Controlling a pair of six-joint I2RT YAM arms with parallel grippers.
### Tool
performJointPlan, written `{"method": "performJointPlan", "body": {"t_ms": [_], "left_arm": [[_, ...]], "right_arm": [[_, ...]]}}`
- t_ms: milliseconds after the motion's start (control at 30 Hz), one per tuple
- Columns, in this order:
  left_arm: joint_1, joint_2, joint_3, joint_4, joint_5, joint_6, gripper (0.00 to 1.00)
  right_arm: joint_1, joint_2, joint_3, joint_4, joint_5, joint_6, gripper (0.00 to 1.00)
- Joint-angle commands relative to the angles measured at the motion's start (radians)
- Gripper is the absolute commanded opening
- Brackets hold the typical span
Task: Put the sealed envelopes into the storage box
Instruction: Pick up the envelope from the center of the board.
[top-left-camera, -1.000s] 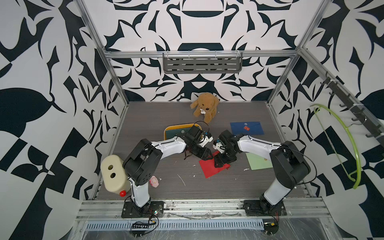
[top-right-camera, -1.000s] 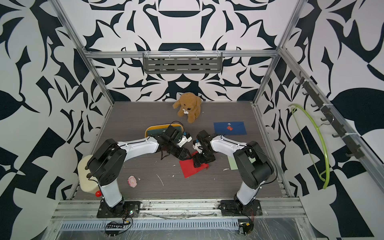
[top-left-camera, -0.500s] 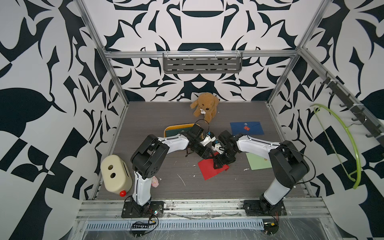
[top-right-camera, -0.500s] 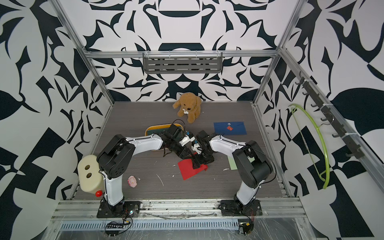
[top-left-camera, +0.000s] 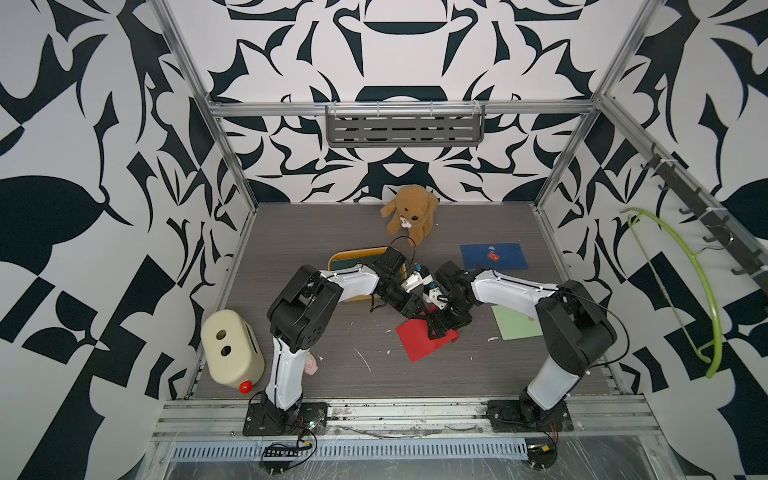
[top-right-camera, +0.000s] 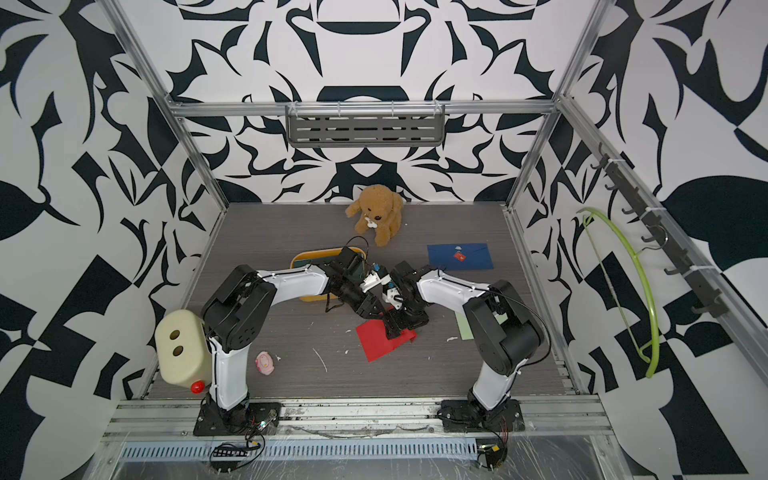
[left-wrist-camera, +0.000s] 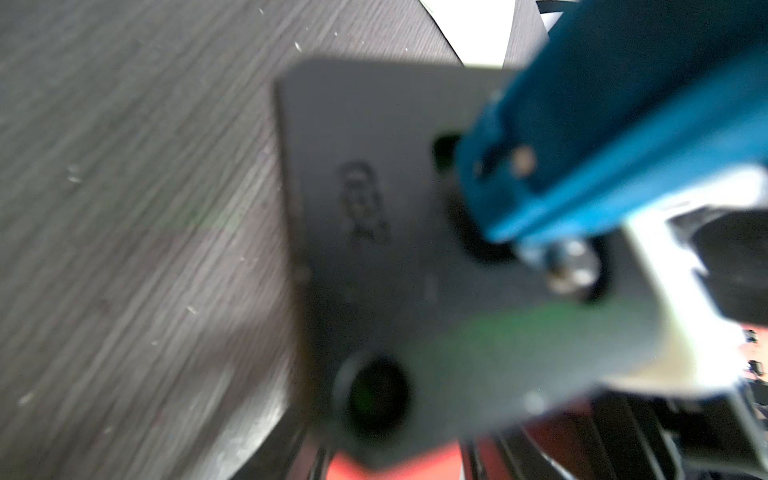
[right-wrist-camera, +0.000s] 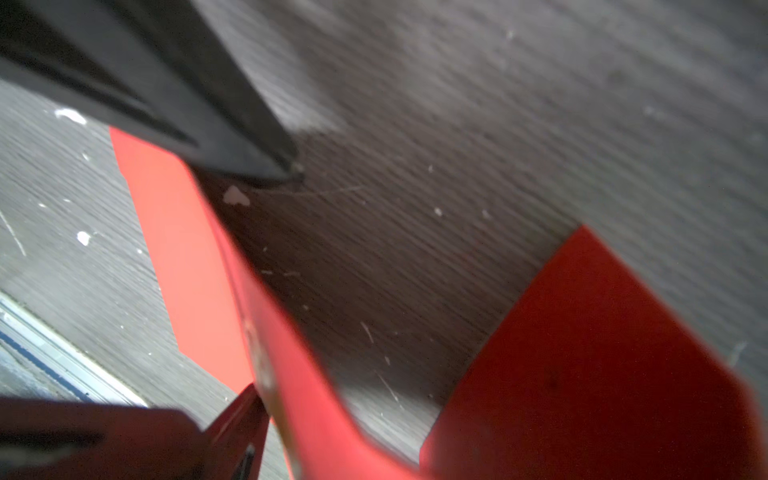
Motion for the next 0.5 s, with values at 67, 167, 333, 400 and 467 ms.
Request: {"method": "performJointPlan", "body": {"t_ms": [67, 167, 333, 400, 467], "left_arm": [[-0.039, -0.024, -0.069, -0.021, 0.077, 0.004, 0.39], [-0.040, -0.050, -0.110, 0.011, 0.060, -0.022, 0.31], [-0.041, -0.084, -0.147, 0.028, 0.045, -0.052, 0.22], [-0.045, -0.105, -0.169, 0.049, 0.054, -0.074, 0.19], [-0.050, -0.129, -0.199, 0.086, 0.050, -0.099, 0.15]], "right_arm": [[-0.012, 0.020, 0.022, 0.029, 0.045, 0.022, 0.77], [-0.021, 0.026, 0.017, 0.039, 0.047, 0.031, 0.77], [-0.024, 0.034, 0.016, 0.057, 0.039, 0.035, 0.77], [-0.025, 0.036, 0.020, 0.060, 0.036, 0.035, 0.77], [-0.026, 0.037, 0.020, 0.063, 0.037, 0.034, 0.77]]}}
